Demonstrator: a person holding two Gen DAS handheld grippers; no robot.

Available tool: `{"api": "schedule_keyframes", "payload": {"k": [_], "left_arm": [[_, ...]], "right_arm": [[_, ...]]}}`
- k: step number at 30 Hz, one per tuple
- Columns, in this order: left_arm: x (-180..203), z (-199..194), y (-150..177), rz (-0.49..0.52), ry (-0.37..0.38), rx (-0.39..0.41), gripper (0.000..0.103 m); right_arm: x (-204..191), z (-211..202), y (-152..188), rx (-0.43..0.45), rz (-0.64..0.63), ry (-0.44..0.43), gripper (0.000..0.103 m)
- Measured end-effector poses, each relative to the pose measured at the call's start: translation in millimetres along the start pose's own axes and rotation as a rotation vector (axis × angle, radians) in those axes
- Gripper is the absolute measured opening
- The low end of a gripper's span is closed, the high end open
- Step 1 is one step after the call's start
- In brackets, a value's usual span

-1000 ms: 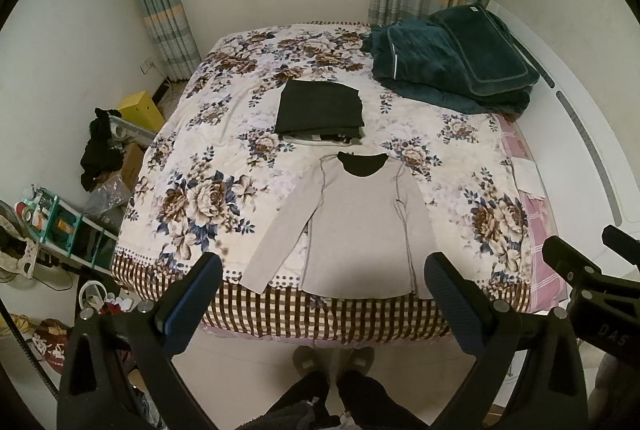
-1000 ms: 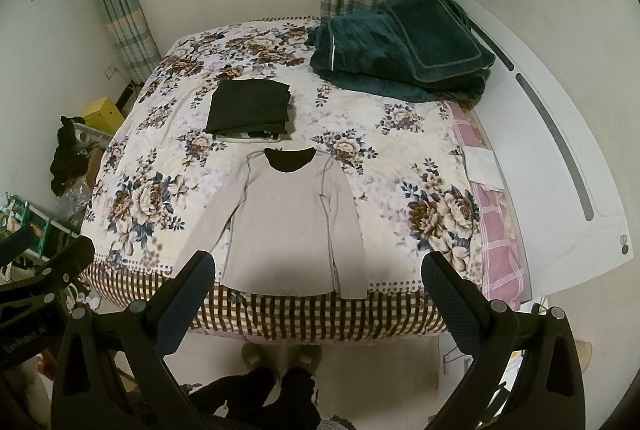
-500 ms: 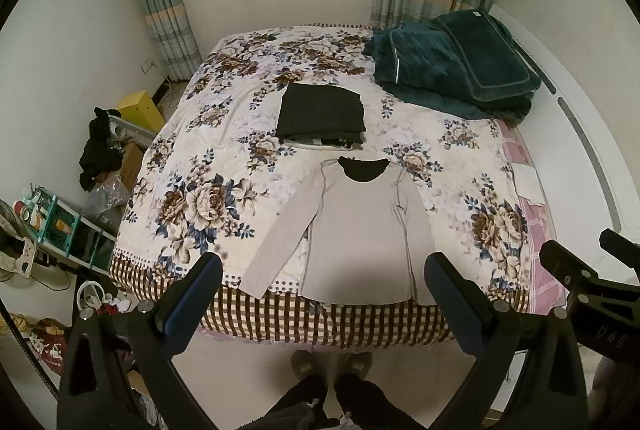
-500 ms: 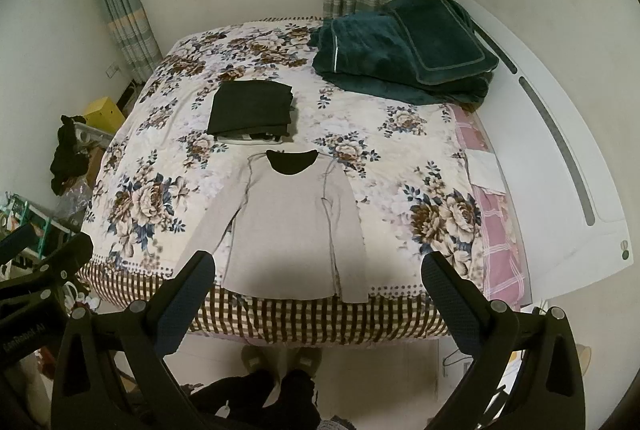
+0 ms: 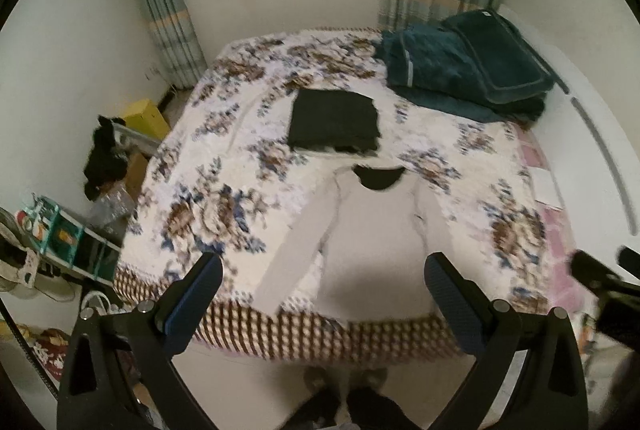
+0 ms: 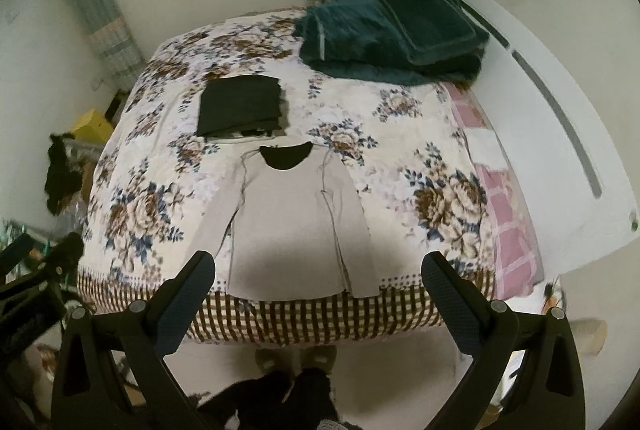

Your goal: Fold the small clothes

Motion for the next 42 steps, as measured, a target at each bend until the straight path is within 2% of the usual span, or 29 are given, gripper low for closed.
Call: {"api": "schedule_keyframes", "payload": {"k": [3,6,11,12,17,20,23,25,26,28,29,30,33,38,41,42], "left_arm": [[-6,48,7,0.02,-0.041,0.023,0.103],[-7,103,13,0.029,-0.057,0.001,0.103],[6,216,42,0.065,-0.135,-0.115,0.103],[5,228,46,0.066,-0.146,-0.125,0.103],[8,323,79,0.047,-0.261,-0.225,0.103],[6,372,100,0.022,-0.282,-0.297,0.103],[8,411,122,0.038,-0.299,-0.367,0.103],[11,434,138,0.064,-0.314,-0.401,0.103],[11,443,144,0.076,-0.322,-0.413,0.103],[13,460,156,0.085,-0.324,-0.449,0.103],[14,465,158,0.084,-0.315,-0.458,0.103],[15,470,160,0.086,-0.302,-0.468,0.103],[23,477,159,0.108,-0.275,-0.468,0.103],[42,477,147,0.142,-0.222,-0.431,0.103],[55,482,141,0.158,-0.193,-0.419,0.103],[59,484,140,0.161,-0.187,-0.42,0.103]], "right_arm": [[12,65,19,-0.036,0.092,0.026,0.103],[42,134,36,-0.096,0.203,0.068,0.103],[114,267,71,-0.228,0.361,0.141,0.103],[129,297,80,-0.258,0.385,0.141,0.103],[192,470,142,-0.483,0.477,0.089,0.096],[219,558,189,-0.599,0.586,0.044,0.092],[223,615,230,-0.673,0.688,-0.034,0.091],[216,640,248,-0.691,0.721,-0.11,0.082],[211,647,253,-0.692,0.718,-0.127,0.07],[204,645,255,-0.657,0.681,-0.095,0.042],[204,640,255,-0.634,0.672,-0.084,0.018],[207,634,255,-0.615,0.688,-0.105,0.006],[227,607,252,-0.547,0.727,-0.136,0.002],[287,560,224,-0.433,0.728,-0.034,0.002],[318,560,199,-0.392,0.706,0.03,0.002],[326,562,181,-0.383,0.706,0.057,0.002]]}}
Point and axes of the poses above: each gripper's, at about its wrist camera, not at the fingertips, and z roughly the way its jaws point, x to its right, y to its underside, the point moved 2 cm from there along z, roughly the way its jaws point, and after that the axes turned 3 degrees about -z, right-handed, at the moved point
